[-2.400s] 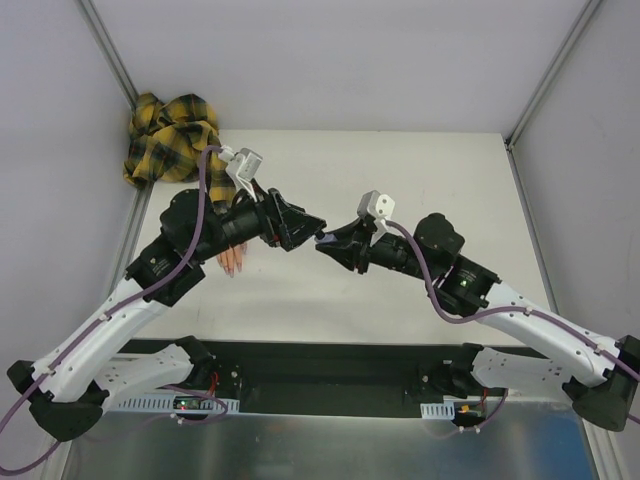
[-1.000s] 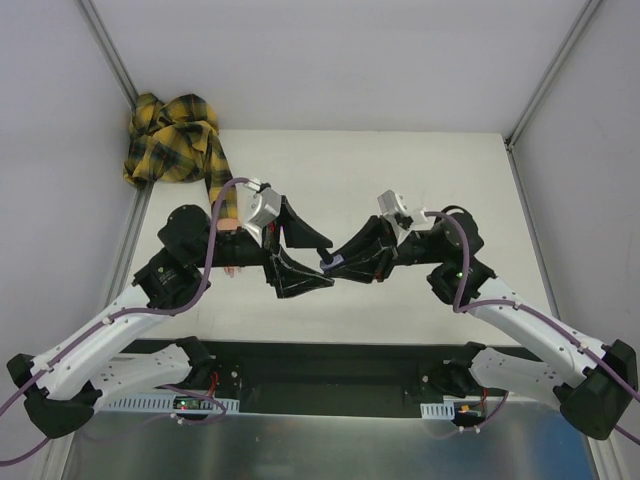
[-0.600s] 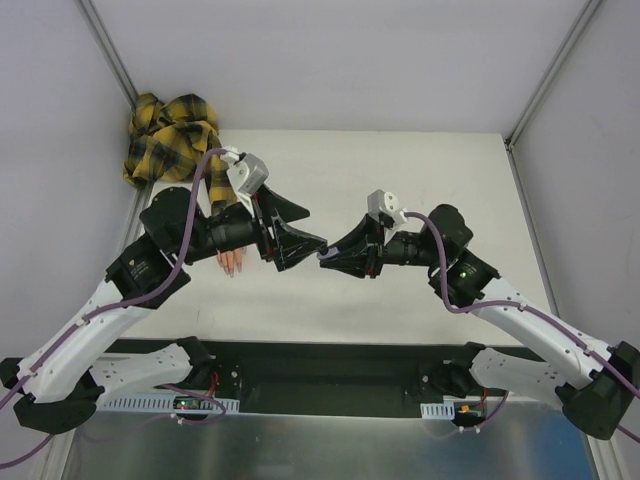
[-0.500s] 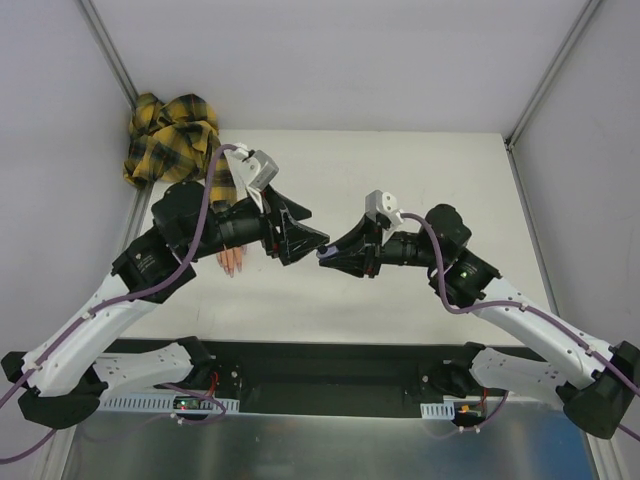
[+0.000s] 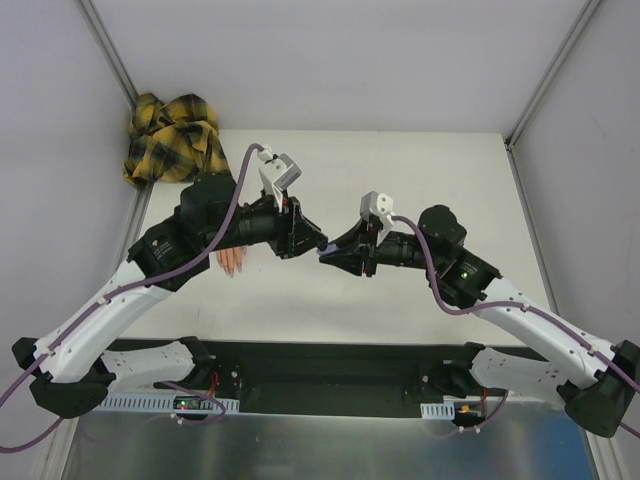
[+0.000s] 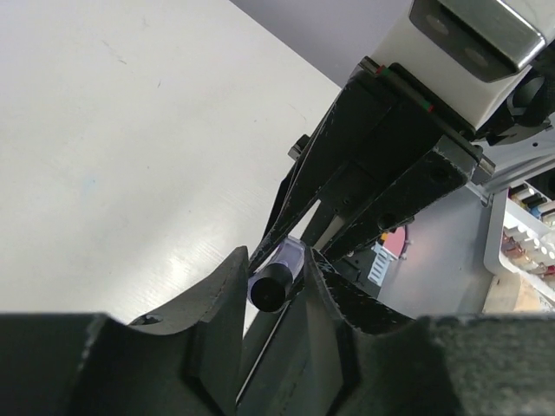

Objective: Paint the nails

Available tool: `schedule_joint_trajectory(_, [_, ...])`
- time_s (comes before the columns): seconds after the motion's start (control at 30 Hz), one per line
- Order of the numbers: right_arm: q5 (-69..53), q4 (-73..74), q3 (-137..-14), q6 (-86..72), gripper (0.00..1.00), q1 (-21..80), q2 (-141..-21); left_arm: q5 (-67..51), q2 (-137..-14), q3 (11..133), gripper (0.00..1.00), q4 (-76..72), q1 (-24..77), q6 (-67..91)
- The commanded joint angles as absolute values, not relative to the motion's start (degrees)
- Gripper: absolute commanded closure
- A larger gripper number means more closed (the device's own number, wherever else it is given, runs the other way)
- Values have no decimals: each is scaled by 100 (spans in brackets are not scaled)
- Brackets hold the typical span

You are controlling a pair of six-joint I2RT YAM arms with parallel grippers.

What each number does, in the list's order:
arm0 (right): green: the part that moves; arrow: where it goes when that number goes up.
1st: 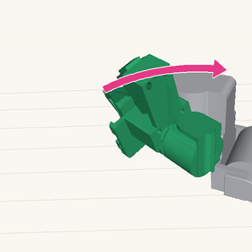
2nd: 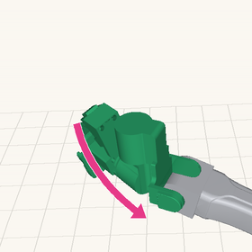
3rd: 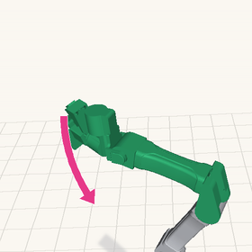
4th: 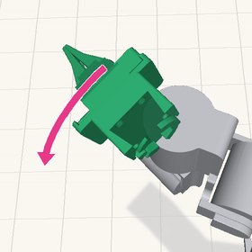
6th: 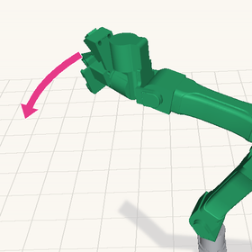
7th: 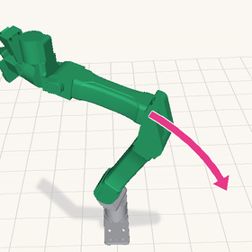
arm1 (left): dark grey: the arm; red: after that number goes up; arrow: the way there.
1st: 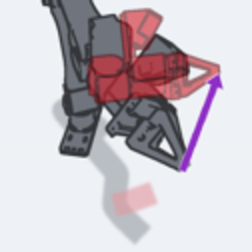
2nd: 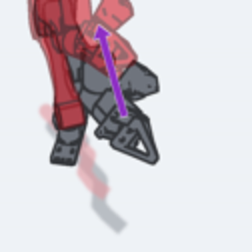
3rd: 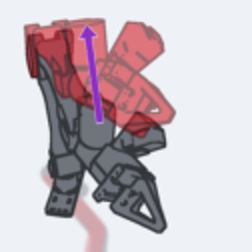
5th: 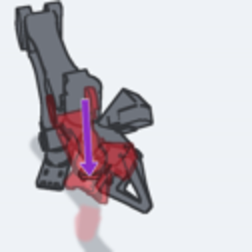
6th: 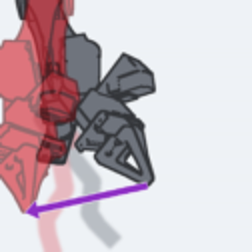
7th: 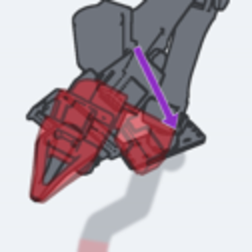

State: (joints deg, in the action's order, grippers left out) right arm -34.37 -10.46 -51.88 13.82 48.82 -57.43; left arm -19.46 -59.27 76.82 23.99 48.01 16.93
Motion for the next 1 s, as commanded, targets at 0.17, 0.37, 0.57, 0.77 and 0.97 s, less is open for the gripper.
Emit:
schedule_joint_trajectory(0.17, [-3173,-1187,-5476,1591,100,4975,-5652,-2417,-6240,8165,60,2847,4825,1696])
schedule_joint_trajectory(0.37, [-3094,-1187,-5458,1608,100,4983,-5651,-2549,-6372,8270,70,2962,4825,1670])
schedule_joint_trajectory(0.57, [-2980,-1169,-5449,1600,100,4983,-5634,-2575,-6460,8332,100,3015,4816,1661])
schedule_joint_trajectory(0.77, [-2839,-949,-5581,1626,74,4983,-5730,-2312,-6486,8350,100,3024,4816,1635])
schedule_joint_trajectory(0.97, [-2550,-730,-5616,1731,37,4983,-5713,-1847,-6513,8385,100,3059,4816,1556])
